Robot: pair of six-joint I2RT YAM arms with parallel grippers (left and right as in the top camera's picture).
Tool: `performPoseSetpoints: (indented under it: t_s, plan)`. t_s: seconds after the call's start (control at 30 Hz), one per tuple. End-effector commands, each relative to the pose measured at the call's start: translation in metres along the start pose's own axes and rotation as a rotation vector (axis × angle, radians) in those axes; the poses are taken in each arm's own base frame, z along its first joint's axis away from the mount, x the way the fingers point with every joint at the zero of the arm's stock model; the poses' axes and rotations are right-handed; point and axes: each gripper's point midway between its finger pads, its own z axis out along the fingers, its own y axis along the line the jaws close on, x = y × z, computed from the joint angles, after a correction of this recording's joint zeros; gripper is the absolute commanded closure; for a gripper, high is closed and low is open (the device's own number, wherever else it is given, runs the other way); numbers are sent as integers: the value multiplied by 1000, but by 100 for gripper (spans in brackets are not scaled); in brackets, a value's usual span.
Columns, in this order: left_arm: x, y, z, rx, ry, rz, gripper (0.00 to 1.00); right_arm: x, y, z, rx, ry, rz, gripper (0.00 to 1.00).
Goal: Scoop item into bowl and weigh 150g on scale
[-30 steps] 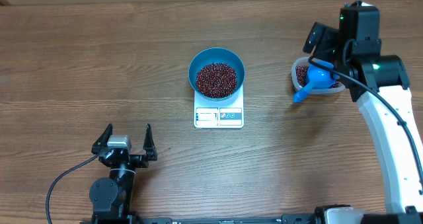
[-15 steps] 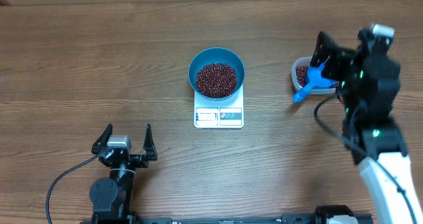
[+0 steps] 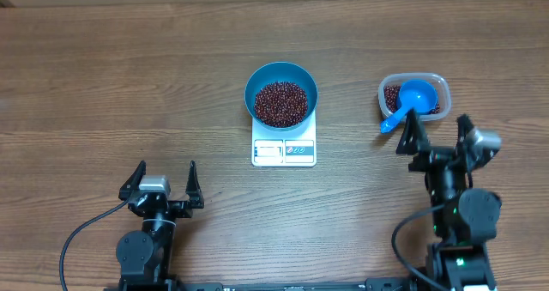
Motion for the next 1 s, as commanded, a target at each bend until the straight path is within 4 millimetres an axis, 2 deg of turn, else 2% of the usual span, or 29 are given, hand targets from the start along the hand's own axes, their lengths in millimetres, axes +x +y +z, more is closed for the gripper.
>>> performPoseSetpoints:
  t_s: [0.0, 0.23, 0.4, 0.5, 0.77, 0.97]
  plan:
    - [0, 2, 0, -11, -4, 23, 0, 13, -3, -13, -12, -21, -14, 0]
    - [0, 2, 0, -11, -4, 23, 0, 33, -9, -34, -28, -93, -9, 0]
    - [0, 2, 0, -11, -4, 23, 1, 42, -12, -41, -27, -76, -19, 0]
    - [0, 2, 0, -11, -4, 23, 0, 46, -13, -44, -23, -64, -37, 0]
    - [0, 2, 0, -11, -3, 23, 1, 72, -19, -45, -2, 41, -44, 0]
    - [0, 2, 0, -11, -3, 23, 0, 74, -19, -46, -7, 47, -146, 0]
